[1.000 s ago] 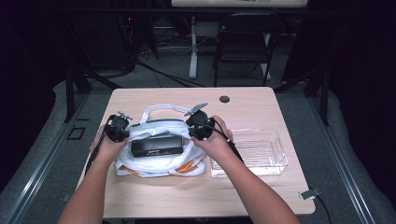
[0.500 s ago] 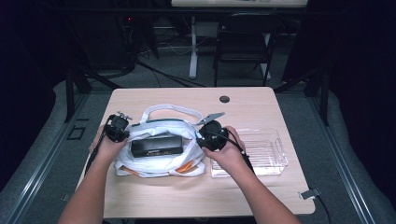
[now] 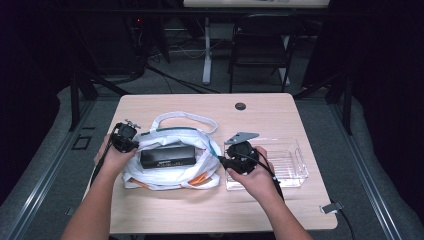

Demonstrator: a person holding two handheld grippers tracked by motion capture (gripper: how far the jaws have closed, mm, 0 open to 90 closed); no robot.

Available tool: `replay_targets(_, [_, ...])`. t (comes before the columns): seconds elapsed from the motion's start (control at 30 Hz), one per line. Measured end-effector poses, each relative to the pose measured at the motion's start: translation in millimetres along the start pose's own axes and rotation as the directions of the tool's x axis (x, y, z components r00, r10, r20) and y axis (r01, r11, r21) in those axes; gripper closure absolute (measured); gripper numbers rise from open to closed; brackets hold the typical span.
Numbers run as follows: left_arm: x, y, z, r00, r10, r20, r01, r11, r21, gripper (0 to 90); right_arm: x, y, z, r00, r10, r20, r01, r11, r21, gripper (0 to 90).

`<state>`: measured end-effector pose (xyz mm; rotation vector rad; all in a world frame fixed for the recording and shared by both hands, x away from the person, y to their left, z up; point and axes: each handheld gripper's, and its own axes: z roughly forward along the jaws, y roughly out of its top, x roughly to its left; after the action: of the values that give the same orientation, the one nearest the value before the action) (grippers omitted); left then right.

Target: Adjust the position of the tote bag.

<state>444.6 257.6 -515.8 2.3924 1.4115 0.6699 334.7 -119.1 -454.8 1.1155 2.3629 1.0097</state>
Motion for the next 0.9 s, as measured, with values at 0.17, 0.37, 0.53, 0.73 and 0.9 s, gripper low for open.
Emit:
replay_targets(0.17, [2.8,-1.7,-6.3,0.9997,-0.018,0.014,0.019,0.9998,-0.011,64.0,-2.4,-4.2,-5.9,0.9999,0.002,-0.011,-0.002,1.000,-0.014,64.3])
replay_targets(0.37, [5.8,-4.8,-15.0,0.9980,-0.028,0.057,0.029,0.9994,-0.018,59.6,-7.8,-6.4,-11.6,1.0000,0.000,0.008,0.000,1.000,-0.017,61.9])
replay_targets(0.53, [8.0,-5.9,-24.8,0.9949,-0.006,0.101,0.009,0.9995,-0.030,56.0,-10.9,-7.9,-14.5,0.9999,-0.001,0.011,0.001,1.000,-0.017,61.2])
replay_targets(0.73, [4.2,-5.3,-32.7,0.9901,0.071,0.121,-0.065,0.9965,-0.053,53.8,-14.8,-11.2,-14.8,0.9993,0.008,0.037,-0.008,1.000,-0.009,57.5])
replay_targets(0.9, [-1.0,-2.1,-37.5,0.9826,0.124,0.138,-0.118,0.9917,-0.052,52.4,-17.0,-14.3,-15.1,0.9985,0.003,0.055,-0.002,1.000,-0.008,55.6])
